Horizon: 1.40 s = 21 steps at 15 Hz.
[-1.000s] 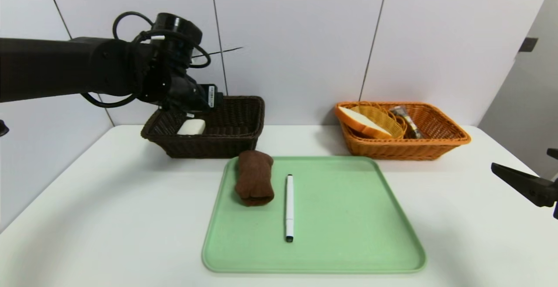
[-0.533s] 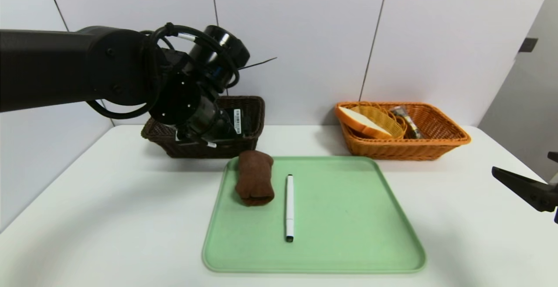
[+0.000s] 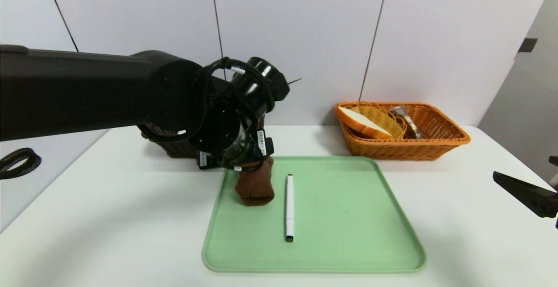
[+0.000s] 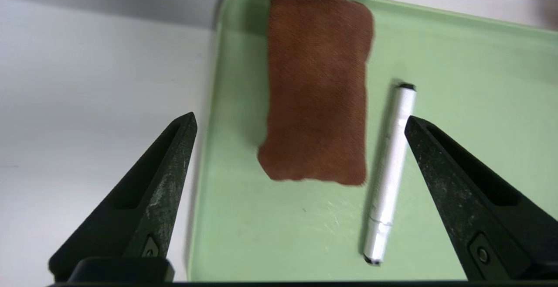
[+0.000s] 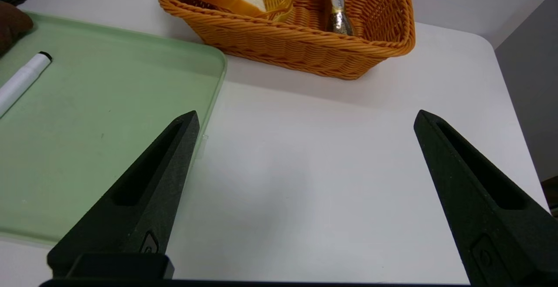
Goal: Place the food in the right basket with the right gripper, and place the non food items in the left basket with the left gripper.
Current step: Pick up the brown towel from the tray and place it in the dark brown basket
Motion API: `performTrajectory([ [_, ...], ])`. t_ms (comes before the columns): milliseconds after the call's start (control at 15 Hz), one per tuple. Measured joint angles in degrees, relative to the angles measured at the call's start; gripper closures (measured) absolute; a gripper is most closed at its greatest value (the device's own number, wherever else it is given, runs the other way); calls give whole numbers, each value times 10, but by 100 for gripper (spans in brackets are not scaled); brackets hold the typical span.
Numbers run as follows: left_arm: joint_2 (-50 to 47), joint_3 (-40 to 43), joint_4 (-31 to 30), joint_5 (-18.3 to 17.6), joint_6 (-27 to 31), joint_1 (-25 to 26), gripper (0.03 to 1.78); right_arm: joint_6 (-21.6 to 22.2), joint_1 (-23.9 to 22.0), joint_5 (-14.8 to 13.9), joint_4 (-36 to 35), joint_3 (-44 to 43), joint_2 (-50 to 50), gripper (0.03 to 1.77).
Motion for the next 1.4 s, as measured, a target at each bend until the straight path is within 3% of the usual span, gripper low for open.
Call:
performTrajectory([
  [200, 28, -2, -1, 22, -1, -6, 12, 1, 0, 0, 1, 2, -3, 10],
  [1000, 111, 2, -40, 26, -15, 3, 15, 3, 0, 2, 1, 11, -10, 10],
  [1200, 112, 1, -39, 25, -13, 4, 66, 3, 0, 2, 0, 13, -11, 10],
  [1400, 108, 2, -34, 25, -12, 7, 99, 3, 0, 3, 0, 14, -11, 10],
])
